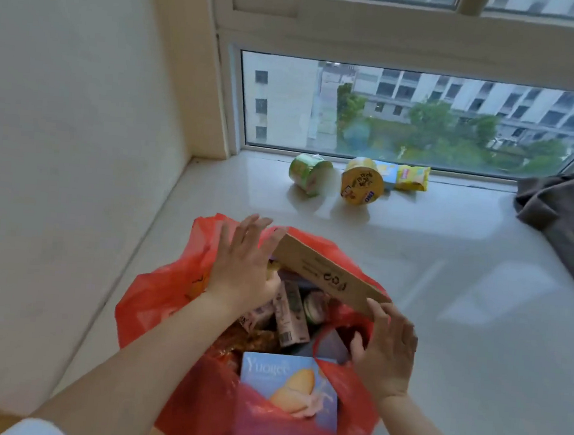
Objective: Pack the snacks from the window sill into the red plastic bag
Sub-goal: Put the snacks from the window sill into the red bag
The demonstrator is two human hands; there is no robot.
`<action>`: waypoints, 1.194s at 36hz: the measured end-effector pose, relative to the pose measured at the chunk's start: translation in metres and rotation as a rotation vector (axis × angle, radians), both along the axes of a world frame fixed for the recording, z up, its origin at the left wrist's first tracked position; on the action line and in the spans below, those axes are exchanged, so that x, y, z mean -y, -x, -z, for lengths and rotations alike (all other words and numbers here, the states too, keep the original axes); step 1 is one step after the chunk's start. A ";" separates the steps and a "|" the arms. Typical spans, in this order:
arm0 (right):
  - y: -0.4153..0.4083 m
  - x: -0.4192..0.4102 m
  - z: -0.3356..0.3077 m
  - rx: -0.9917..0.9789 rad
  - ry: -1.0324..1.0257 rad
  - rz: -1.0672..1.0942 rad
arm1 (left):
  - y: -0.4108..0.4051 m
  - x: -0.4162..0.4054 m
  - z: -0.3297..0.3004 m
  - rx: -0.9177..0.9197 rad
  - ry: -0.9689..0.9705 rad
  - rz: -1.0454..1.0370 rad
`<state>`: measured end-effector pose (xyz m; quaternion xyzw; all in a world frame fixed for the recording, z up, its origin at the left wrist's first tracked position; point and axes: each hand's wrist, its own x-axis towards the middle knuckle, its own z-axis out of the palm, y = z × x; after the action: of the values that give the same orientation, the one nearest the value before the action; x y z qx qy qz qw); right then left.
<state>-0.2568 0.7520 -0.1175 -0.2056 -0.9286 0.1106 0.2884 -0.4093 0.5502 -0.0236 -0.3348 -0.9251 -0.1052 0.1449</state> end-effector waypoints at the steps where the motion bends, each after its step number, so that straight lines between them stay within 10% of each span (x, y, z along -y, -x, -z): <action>1: -0.005 -0.008 0.002 0.029 0.021 0.045 | -0.003 -0.011 -0.002 0.000 0.024 0.060; 13: -0.004 -0.063 0.001 0.702 0.560 0.326 | -0.011 -0.084 0.012 0.253 0.499 0.218; 23: -0.027 -0.097 -0.017 -0.025 0.775 0.416 | -0.006 -0.083 0.027 0.287 0.538 0.079; 33: 0.002 -0.103 -0.088 -0.297 0.709 0.063 | -0.019 -0.085 0.026 0.370 0.572 0.067; 38: -0.003 -0.125 -0.071 -0.052 0.766 0.133 | -0.025 -0.097 0.028 0.473 0.574 0.093; 43: -0.002 -0.149 -0.071 0.608 0.692 -0.135 | -0.026 -0.107 0.024 0.532 0.467 0.083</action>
<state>-0.2543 0.9013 -0.0464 -0.2521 -0.8909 0.3670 -0.0903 -0.3837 0.6567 -0.0473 -0.3570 -0.9152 0.0199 -0.1860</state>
